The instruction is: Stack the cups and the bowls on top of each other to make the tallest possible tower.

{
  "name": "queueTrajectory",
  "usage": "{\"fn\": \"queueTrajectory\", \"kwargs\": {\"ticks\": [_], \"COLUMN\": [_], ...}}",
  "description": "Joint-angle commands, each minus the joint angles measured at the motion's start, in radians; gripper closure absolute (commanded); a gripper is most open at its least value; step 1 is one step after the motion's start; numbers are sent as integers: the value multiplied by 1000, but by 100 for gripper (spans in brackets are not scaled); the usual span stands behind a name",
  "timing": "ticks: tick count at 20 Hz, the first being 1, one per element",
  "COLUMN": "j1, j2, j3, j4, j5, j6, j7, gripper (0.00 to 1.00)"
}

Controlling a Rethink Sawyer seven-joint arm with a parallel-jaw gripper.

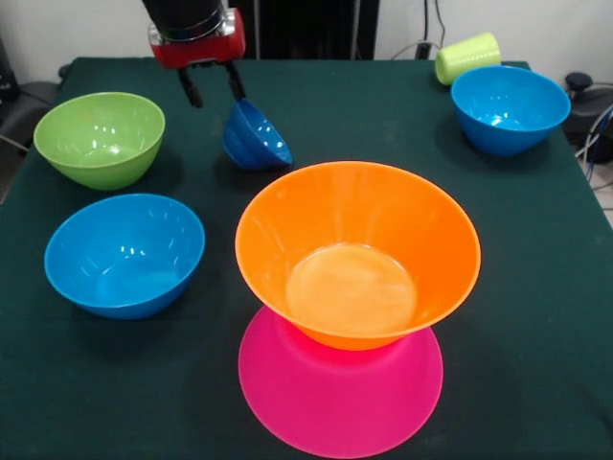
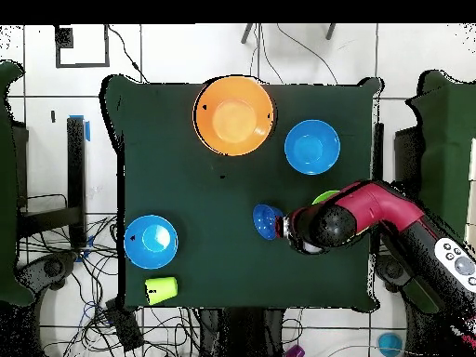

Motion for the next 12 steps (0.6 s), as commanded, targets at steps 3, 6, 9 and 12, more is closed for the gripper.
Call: {"fn": "queueTrajectory", "kwargs": {"ticks": [3,6,9,12], "j1": [141,184,244,314], "j2": [-53,-113,-195,-299], "j3": [-87,-95,-99,-91], "j4": [-2,-34,-79,-148], "j5": [-215,-304,-409,-534], "j6": [-46,-46,-9,77], "j7": [81,206,335,467], "gripper": [0,0,0,0]}}
